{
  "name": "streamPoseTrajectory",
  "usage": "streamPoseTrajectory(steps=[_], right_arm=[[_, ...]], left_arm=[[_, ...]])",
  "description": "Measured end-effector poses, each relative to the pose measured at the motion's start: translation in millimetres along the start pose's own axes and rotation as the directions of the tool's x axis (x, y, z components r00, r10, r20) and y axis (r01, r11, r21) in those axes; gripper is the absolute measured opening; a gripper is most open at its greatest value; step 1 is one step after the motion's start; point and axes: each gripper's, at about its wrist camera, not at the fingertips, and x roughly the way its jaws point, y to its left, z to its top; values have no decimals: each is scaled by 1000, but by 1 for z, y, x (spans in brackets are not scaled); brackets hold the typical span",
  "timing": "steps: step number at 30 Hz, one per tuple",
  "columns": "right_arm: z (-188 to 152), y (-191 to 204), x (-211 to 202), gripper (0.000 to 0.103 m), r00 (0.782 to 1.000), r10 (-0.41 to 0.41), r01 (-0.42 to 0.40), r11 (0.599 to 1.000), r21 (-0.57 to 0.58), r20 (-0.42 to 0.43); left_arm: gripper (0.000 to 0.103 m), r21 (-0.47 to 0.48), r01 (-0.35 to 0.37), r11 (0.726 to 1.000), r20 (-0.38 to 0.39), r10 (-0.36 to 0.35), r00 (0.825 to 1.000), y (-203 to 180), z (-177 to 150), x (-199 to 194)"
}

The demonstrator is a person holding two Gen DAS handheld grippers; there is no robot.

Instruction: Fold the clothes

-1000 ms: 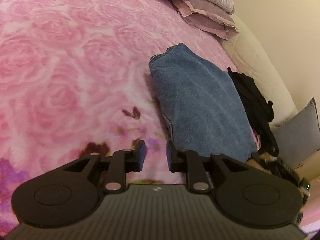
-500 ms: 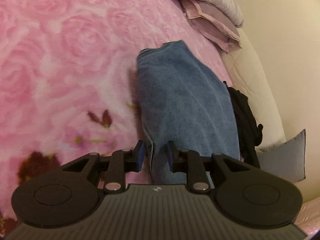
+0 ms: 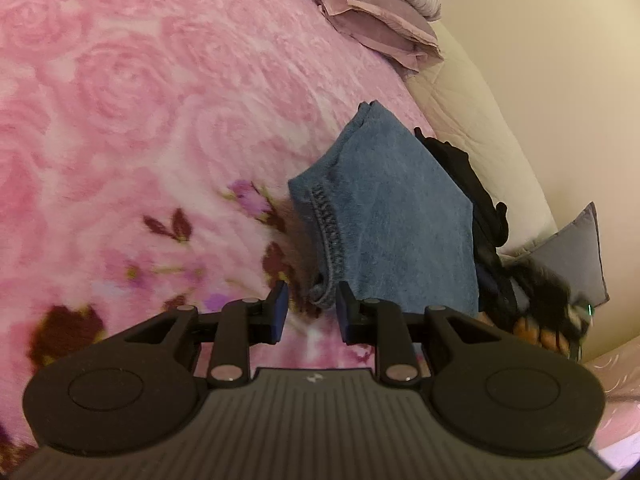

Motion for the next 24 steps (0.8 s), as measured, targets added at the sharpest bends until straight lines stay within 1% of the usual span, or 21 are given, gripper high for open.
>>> streamPoseTrajectory(steps=[3, 5, 8, 9, 11, 12, 14, 15, 16, 18, 19, 21, 22, 24], right_arm=[[-31, -13, -35, 38, 1000, -8, 8, 1000, 17, 16], [-54, -18, -54, 40, 1000, -11, 11, 1000, 13, 8], [-77, -13, -64, 42, 1000, -11, 11, 998, -55, -8], [-82, -11, -67, 42, 1000, -8, 6, 996, -84, -13], [-89, -3, -56, 42, 999, -27, 23, 989, -143, -25], [-91, -2, -53, 29, 999, -49, 44, 985, -164, -23], [-92, 1, -46, 21, 995, -97, 92, 975, -202, -17], [-90, -3, -44, 18, 995, -99, 93, 980, -176, -24], [-88, -7, -43, 18, 995, -95, 89, 986, -142, -33], [-86, -16, -40, 17, 995, -88, 84, 993, -80, -50], [-88, -19, -39, 17, 995, -87, 83, 994, -74, -52], [-91, -22, -39, 17, 995, -87, 83, 993, -79, -51], [-91, -22, -41, 19, 995, -88, 84, 993, -88, -51], [-88, -19, -45, 34, 992, -107, 100, 990, -99, -65]], left_arm=[[24, -48, 40, 998, 12, -40, 999, 8, 3, 0], [27, -87, 81, 993, 19, -80, 997, 12, 6, 5], [28, -128, 133, 983, 18, -131, 991, 14, 9, 22], [25, -130, 143, 981, 12, -142, 990, 15, 9, 28], [12, -128, 165, 978, 1, -167, 986, 16, 10, 38], [9, -103, 183, 978, 1, -184, 983, 15, 13, 39], [9, -49, 209, 977, 4, -209, 978, 11, 22, 36], [9, -19, 216, 976, 3, -216, 976, 9, 26, 35], [10, 14, 203, 979, -2, -203, 979, 7, 27, 36], [11, 51, 153, 987, -15, -152, 988, 9, 24, 42], [17, 47, 142, 989, -21, -141, 990, 12, 22, 44], [21, 36, 146, 989, -19, -145, 989, 15, 22, 39], [21, 30, 155, 988, -14, -154, 988, 16, 24, 34], [23, 21, 152, 988, 21, -152, 988, 19, 31, 19]])
